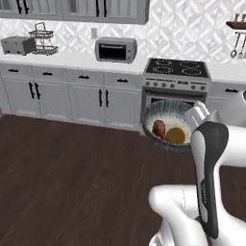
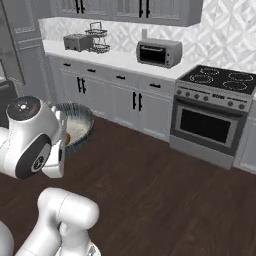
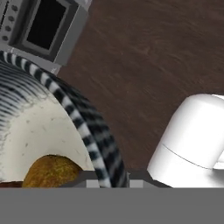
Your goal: Pick the chicken drumstick and avocado from their plates and place them in the bowl. Then put the bowl in the fridge.
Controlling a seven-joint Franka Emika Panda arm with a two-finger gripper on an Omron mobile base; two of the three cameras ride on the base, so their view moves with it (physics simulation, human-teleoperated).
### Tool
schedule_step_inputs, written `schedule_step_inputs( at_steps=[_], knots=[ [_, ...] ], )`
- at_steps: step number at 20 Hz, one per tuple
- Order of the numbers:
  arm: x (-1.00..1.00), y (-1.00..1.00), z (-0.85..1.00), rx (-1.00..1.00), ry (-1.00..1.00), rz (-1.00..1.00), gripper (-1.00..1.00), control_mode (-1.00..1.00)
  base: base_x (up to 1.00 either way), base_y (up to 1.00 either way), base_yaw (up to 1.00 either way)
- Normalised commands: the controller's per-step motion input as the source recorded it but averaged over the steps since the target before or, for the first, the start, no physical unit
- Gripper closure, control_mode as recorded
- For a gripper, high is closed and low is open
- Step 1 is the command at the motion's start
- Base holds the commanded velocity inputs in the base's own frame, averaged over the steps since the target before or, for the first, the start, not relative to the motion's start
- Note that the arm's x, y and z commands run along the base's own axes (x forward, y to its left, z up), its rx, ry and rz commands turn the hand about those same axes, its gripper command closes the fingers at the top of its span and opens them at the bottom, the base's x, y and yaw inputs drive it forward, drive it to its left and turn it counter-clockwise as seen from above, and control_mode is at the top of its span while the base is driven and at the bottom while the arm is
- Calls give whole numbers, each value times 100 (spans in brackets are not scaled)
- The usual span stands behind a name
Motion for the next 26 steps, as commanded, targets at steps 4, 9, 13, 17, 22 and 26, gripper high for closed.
schedule_step_inputs(
  at_steps=[4,9,13,17,22,26],
  knots=[
    [0,0,0,0,0,0,100,100,54,0,86],
    [0,0,0,0,0,0,100,100,58,-8,86],
    [0,0,0,0,0,0,100,100,86,-17,77],
    [0,0,0,0,0,0,100,100,83,-12,70],
    [0,0,0,0,0,0,100,100,95,-51,47],
    [0,0,0,0,0,0,100,100,73,-100,11]
  ],
)
